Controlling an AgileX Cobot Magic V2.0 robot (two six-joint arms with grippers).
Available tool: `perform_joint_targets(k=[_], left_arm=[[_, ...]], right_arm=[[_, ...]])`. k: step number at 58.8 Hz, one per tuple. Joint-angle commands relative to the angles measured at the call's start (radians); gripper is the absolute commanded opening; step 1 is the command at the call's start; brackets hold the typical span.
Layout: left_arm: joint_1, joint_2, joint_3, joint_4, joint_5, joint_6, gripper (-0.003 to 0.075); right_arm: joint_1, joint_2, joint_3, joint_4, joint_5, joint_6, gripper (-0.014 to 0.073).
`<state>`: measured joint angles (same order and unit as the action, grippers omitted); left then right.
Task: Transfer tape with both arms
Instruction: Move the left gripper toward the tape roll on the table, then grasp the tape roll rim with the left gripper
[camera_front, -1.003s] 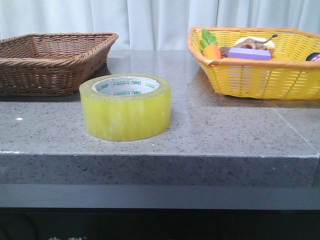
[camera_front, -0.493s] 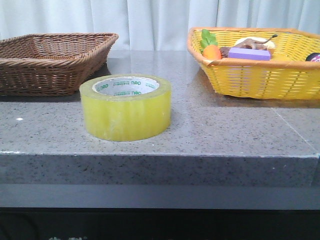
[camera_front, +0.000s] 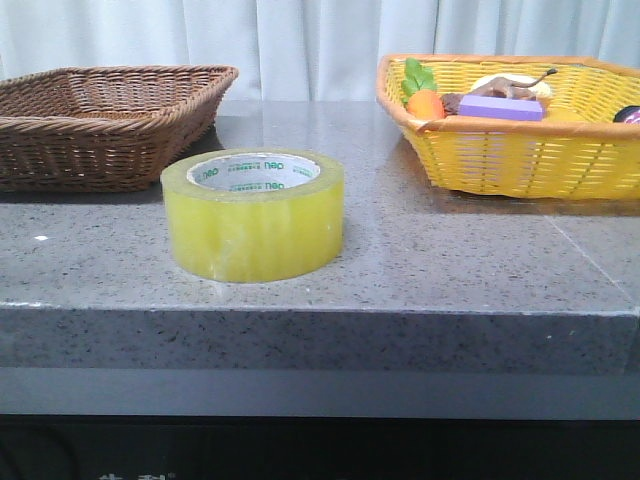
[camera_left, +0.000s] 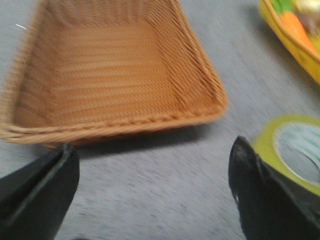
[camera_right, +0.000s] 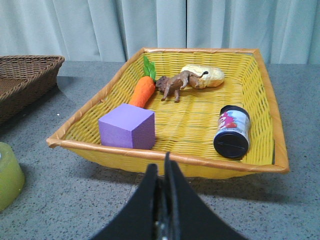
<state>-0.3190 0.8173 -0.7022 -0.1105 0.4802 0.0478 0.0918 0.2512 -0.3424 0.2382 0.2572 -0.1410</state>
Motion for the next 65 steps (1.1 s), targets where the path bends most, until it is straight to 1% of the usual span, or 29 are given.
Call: perform_joint_targets(k=[1,4,8,16,30,40,45,48,54,59,62,65], left_arm=[[-0.076,0.095,-0.111,-0.01,0.039,-0.01,0.06],[-0.113,0.15,-0.15,-0.03,0.066,-0.014,0.06],[-0.163,0.24,-0.206,-0.092,0.093,-0.014,0.06],[-0.214,0.384,-0.286,-0.174,0.099,-0.014,0.06],[-0.257,0.593,-0.378,-0.197,0.129,-0.014,0.0599],[-0.262,0.666,-0.396,-0.197,0.125,-0.014,0.0589],[-0.263,0.67,-0.396,-0.197,0.125,-0.014,0.0519],[-0.263,0.67,-0.396,-0.195,0.125,-0.014,0.0452],[-0.263,0.67,-0.396,-0.193,0.127,-0.008,0.0279],[-0.263,0.67,-0.396,-0.193,0.127,-0.006,0.0174],[-0.263,0.67,-0.398,-0.193,0.127,-0.006,0.013],[-0.263,0.67,-0.4,-0.193,0.127,-0.006,0.0111]], right_arm=[[0.001,0.008,-0.024,0.008,-0.089,-0.007,-0.0089],[0.001,0.008,-0.024,0.008,-0.089,-0.007,-0.0089],[0.001,0.008,-0.024,0.008,-0.091,-0.007,-0.0089],[0.001,0.008,-0.024,0.008,-0.091,-0.007,-0.0089],[0.001,0.008,-0.024,0.008,-0.091,-0.007,-0.0089],[0.001,0.008,-0.024,0.008,-0.092,-0.007,-0.0089],[0.001,0.008,-0.024,0.008,-0.094,-0.007,-0.0089],[0.001,0.008,-0.024,0.008,-0.096,-0.007,-0.0089],[0.001,0.008,-0.024,0.008,-0.099,-0.007,-0.0089],[0.001,0.008,-0.024,0.008,-0.099,-0.007,-0.0089],[0.001,0.008,-0.024,0.008,-0.099,-0.007,-0.0089],[0.001,0.008,-0.024,0.008,-0.099,-0.007,-0.0089]])
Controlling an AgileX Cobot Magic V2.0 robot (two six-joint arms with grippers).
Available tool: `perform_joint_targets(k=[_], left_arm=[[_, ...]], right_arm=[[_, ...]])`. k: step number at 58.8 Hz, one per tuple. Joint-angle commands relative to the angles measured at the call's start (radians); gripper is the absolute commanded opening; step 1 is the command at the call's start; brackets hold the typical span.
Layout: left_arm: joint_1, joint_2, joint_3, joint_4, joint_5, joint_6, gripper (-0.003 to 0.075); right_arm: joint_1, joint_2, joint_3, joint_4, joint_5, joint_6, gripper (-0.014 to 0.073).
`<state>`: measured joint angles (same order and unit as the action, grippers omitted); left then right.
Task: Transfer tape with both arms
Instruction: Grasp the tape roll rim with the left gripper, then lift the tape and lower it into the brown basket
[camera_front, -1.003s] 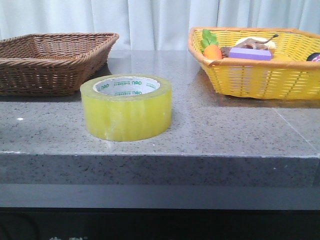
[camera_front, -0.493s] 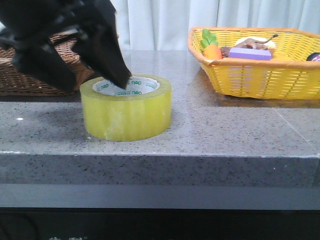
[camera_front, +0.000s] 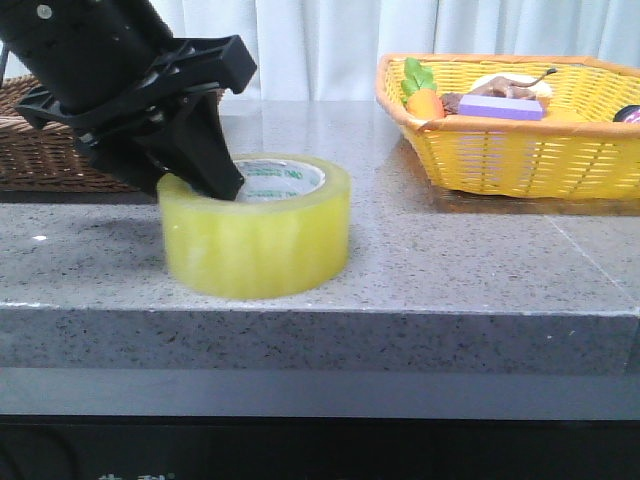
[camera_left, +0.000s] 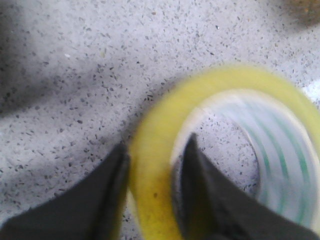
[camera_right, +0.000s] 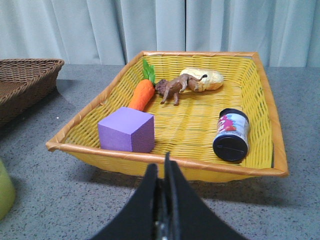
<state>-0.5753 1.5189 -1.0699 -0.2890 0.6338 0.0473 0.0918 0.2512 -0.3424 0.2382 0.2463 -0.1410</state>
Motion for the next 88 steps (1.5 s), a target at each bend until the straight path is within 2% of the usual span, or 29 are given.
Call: perform_joint_targets(k=[1,15,31,37,57,67,74,79,88], left_arm=[[-0.006,-0.031,-0.036,-0.015,-0.024,-0.005,0.0112],[-0.006,-0.089,-0.211,0.054,0.072,-0.003,0.0113],[0.015,-0.121,-0.437,0.184,0.077,-0.003,0.0113],[0.079,-0.118,-0.45,0.184,0.055,-0.003,0.0113],[0.405,-0.007,-0.45,0.184,0.014,-0.003,0.0113],[0.492,0.086,-0.45,0.184,-0.013,-0.003,0.0113],[0.502,0.142,-0.45,0.184,-0.013,-0.003,0.012],[0.502,0.17,-0.45,0.184,-0.013,-0.003,0.0155],[0.502,0.173,-0.45,0.184,-0.013,-0.003,0.0302]], right_arm=[[0.001,0.008,-0.024,0.008,-0.088,-0.007,-0.0089],[0.001,0.008,-0.024,0.008,-0.088,-0.007,-0.0089],[0.001,0.008,-0.024,0.008,-0.089,-0.007,-0.0089],[0.001,0.008,-0.024,0.008,-0.089,-0.007,-0.0089],[0.001,0.008,-0.024,0.008,-0.089,-0.007,-0.0089],[0.001,0.008,-0.024,0.008,-0.089,-0.007,-0.0089],[0.001,0.008,-0.024,0.008,-0.089,-0.007,-0.0089],[0.001,0.008,-0.024,0.008,-0.089,-0.007,-0.0089],[0.001,0.008,-0.024,0.008,-0.089,-0.007,-0.0089]])
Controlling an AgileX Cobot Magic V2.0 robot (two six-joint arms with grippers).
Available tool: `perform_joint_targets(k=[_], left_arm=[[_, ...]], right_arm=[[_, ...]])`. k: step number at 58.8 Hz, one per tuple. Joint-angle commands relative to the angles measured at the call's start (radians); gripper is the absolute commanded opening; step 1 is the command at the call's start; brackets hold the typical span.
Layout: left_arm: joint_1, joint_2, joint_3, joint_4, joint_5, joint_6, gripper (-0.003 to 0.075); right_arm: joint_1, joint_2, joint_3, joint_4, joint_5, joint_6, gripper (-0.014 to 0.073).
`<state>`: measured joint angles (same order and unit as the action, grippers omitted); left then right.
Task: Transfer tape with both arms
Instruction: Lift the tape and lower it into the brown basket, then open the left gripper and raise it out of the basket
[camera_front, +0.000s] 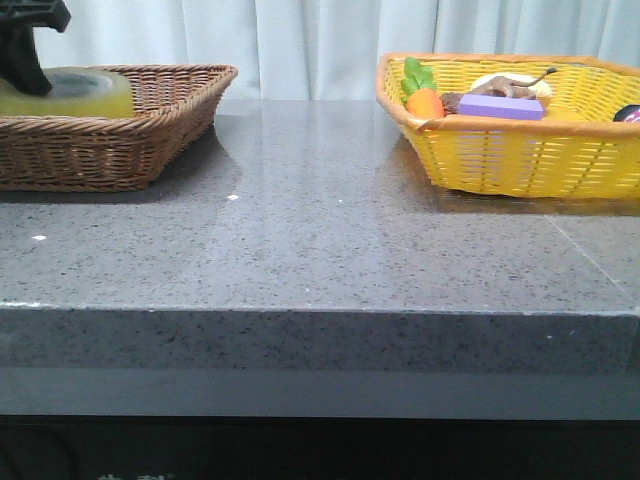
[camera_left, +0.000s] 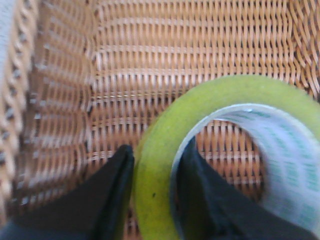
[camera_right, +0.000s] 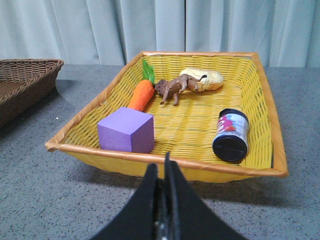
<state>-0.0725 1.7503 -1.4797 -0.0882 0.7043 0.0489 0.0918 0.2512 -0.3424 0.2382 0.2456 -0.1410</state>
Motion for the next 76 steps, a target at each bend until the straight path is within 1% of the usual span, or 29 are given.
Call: perform_joint_targets(k=[1,5,10,16,23,27,35,39,53,60,76], left_arm=[[-0.001,-0.062,-0.04,-0.016,-0.083,-0.004,0.0313],[-0.001,-0.081,-0.04,-0.016,-0.083,-0.004,0.0344],[-0.001,-0.115,-0.04,-0.015,-0.083,-0.004,0.0343],[-0.001,-0.17,-0.027,-0.015,-0.081,-0.004,0.0313],[-0.003,-0.27,0.04,-0.015,-0.099,-0.004,0.023],[-0.003,-0.335,0.099,-0.015,-0.125,-0.002,0.0159],[-0.003,-0.5,0.264,-0.015,-0.228,-0.002,0.0027],[-0.003,-0.593,0.351,-0.015,-0.265,-0.002,-0.0019],[-0.003,-0.881,0.598,-0.015,-0.268,-0.002,-0.002],[-0.003,-1.065,0.713,-0.015,-0.268,-0.002,-0.002],[-0.003,-1.41,0.916,-0.015,-0.238,-0.002,-0.002]], right_arm=[[0.001,0.008,-0.024,0.008,-0.089,-0.007,-0.0089],[0.001,0.008,-0.024,0.008,-0.089,-0.007,-0.0089],[0.001,0.008,-0.024,0.008,-0.089,-0.007,-0.0089],[0.001,0.008,-0.024,0.008,-0.089,-0.007,-0.0089],[0.001,0.008,-0.024,0.008,-0.089,-0.007,-0.0089],[0.001,0.008,-0.024,0.008,-0.089,-0.007,-0.0089],[0.001,0.008,-0.024,0.008,-0.089,-0.007,-0.0089],[0.001,0.008,-0.024,0.008,-0.089,-0.007,-0.0089],[0.001,0.008,-0.024,0.008,-0.088,-0.007,-0.0089],[0.001,0.008,-0.024,0.008,-0.088,-0.007,-0.0089],[0.001,0.008,-0.024,0.008,-0.088,-0.007,-0.0089]])
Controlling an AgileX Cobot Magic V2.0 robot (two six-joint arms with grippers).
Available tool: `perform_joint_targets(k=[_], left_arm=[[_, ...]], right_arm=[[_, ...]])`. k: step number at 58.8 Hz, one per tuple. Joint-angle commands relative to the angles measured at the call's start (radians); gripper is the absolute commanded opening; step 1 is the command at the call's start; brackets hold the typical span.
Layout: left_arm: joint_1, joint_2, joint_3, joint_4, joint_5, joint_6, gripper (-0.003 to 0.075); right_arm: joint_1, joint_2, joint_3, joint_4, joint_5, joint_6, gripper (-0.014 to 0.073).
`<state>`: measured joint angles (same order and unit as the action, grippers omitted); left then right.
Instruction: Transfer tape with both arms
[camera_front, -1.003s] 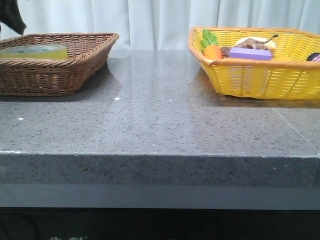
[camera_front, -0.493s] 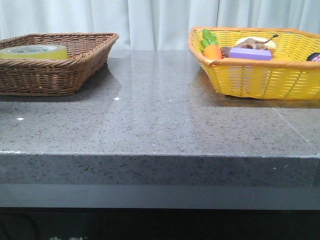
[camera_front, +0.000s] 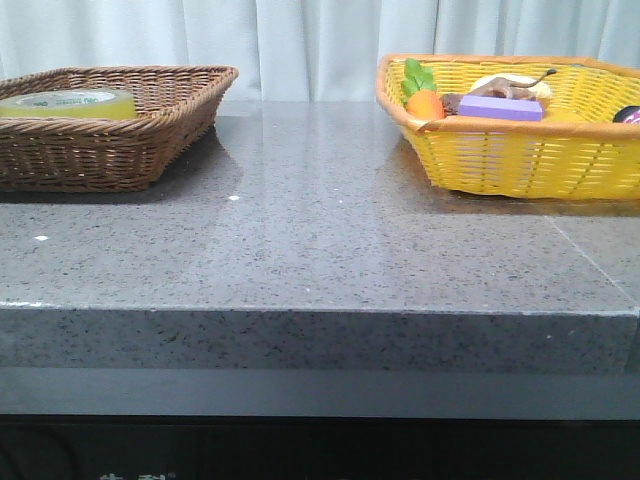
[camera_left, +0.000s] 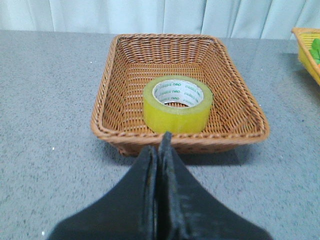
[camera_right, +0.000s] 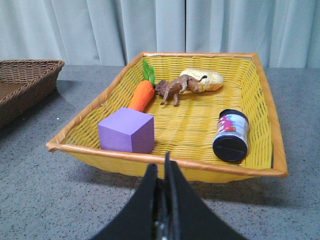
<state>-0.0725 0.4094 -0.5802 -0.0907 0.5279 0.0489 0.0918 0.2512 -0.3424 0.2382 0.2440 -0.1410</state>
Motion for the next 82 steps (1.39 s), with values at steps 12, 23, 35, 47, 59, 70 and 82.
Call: perform_joint_targets(k=[12,23,35,47,59,70,82], left_arm=[[-0.003,-0.219,0.073,-0.012,-0.062,-0.002,-0.002],[-0.003,-0.234,0.073,-0.012,-0.062,-0.002,-0.002],[-0.003,-0.234,0.073,-0.012,-0.062,-0.002,-0.002],[-0.003,-0.256,0.096,-0.012,-0.082,-0.013,-0.002],[-0.003,-0.359,0.226,0.002,-0.161,-0.087,-0.002],[-0.003,-0.438,0.374,0.002,-0.229,-0.087,-0.002],[-0.003,-0.435,0.528,0.004,-0.331,-0.119,-0.002]], right_arm=[[0.001,0.008,-0.024,0.008,-0.086,-0.007,-0.0089],[0.001,0.008,-0.024,0.008,-0.086,-0.007,-0.0089],[0.001,0.008,-0.024,0.008,-0.086,-0.007,-0.0089],[0.001,0.008,-0.024,0.008,-0.086,-0.007,-0.0089],[0.001,0.008,-0.024,0.008,-0.086,-0.007,-0.0089],[0.001,0.008,-0.024,0.008,-0.086,-0.007,-0.0089],[0.001,0.009,-0.024,0.008,-0.078,-0.007,-0.0089]])
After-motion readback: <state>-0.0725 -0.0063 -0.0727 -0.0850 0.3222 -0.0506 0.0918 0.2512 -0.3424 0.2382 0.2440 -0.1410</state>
